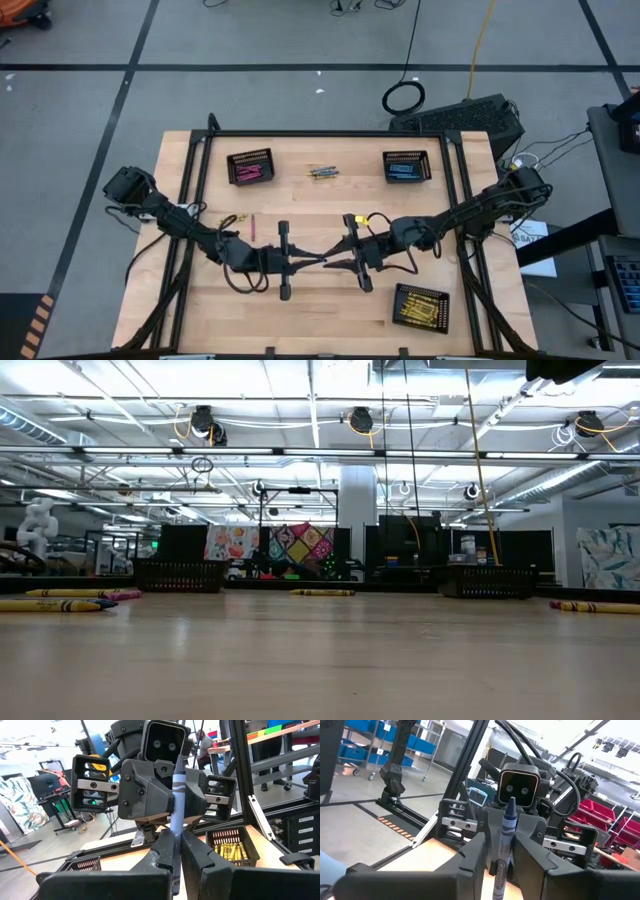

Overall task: Sort crayons
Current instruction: Put the blue crayon into the top right black bin

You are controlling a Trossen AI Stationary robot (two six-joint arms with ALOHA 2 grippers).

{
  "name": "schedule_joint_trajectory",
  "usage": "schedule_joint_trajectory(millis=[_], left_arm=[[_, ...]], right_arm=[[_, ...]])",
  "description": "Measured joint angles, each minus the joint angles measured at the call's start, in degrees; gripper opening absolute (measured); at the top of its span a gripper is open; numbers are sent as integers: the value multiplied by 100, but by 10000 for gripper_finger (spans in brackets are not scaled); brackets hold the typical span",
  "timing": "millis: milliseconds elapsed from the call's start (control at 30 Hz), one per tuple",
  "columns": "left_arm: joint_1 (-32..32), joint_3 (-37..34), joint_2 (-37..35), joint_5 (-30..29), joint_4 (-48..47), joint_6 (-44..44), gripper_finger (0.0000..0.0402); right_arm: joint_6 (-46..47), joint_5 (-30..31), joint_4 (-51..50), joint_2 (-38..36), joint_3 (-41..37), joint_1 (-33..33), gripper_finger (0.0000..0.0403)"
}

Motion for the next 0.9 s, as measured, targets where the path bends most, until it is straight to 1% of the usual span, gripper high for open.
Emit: schedule_joint_trajectory(millis=[200,300,433,633,733,800,900], left_arm=[[4,0,0,0,-2,-112,11],[4,0,0,0,-9,-116,11],[9,0,0,-3,-8,-122,11],[13,0,0,-46,-13,-125,11],[15,0,0,-52,-17,-125,11],[15,0,0,-52,-21,-127,11],[13,0,0,-50,-39,-127,11]], right_arm=[[-1,2,17,0,0,1,66],[-92,2,26,0,0,1,65],[-165,2,96,0,0,3,76],[-147,-11,126,0,84,9,106],[-142,-14,73,0,125,10,112],[-142,-14,13,0,157,12,108],[-142,-9,-22,0,157,10,88]])
